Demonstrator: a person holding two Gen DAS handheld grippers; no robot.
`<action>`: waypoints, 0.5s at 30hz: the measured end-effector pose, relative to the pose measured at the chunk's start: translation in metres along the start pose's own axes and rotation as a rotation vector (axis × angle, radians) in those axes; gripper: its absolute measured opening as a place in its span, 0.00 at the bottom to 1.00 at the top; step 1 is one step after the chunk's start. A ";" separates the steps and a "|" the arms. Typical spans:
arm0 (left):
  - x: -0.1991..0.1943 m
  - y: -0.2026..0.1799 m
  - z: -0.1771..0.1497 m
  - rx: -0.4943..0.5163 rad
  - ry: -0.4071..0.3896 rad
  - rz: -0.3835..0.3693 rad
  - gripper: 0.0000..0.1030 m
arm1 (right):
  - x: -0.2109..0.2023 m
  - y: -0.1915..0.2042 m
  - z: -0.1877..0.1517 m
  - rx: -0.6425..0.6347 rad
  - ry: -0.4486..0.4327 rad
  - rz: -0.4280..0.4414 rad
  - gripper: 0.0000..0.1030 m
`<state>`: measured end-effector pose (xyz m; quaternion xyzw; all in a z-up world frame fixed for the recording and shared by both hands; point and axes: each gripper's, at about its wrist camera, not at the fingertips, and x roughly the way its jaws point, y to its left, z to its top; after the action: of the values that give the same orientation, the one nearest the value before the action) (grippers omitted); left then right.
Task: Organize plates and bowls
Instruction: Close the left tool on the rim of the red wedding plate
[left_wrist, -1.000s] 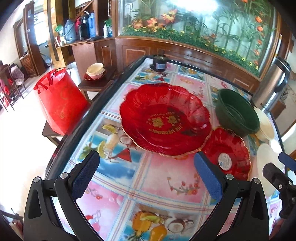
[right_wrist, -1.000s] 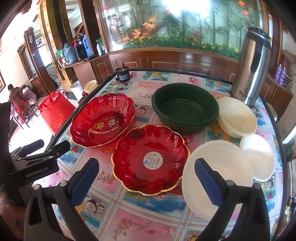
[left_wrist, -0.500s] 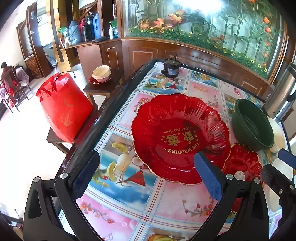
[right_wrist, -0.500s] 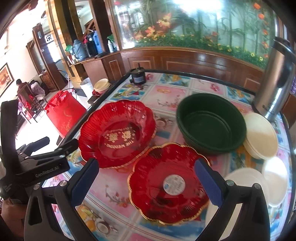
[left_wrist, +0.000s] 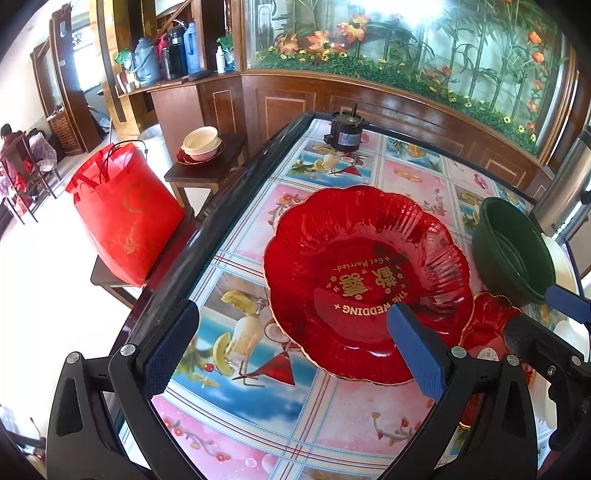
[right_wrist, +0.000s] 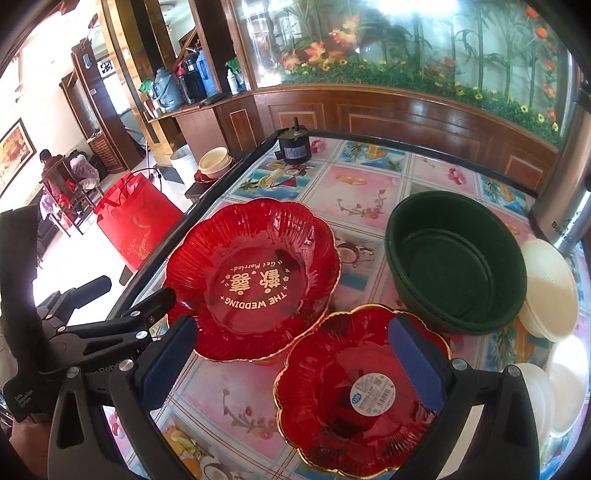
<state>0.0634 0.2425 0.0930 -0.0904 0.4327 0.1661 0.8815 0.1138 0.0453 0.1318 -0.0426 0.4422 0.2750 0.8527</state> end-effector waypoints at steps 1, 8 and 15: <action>0.002 0.001 0.001 0.000 0.004 -0.001 1.00 | 0.001 0.000 0.001 -0.003 0.000 0.000 1.00; 0.023 0.002 0.008 -0.008 0.043 0.007 1.00 | 0.023 -0.006 0.015 -0.002 0.033 0.018 1.00; 0.046 -0.001 0.017 -0.022 0.092 0.003 1.00 | 0.052 -0.021 0.029 0.038 0.078 0.040 0.99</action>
<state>0.1020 0.2562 0.0669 -0.1069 0.4709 0.1679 0.8594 0.1696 0.0596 0.1057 -0.0281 0.4811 0.2815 0.8297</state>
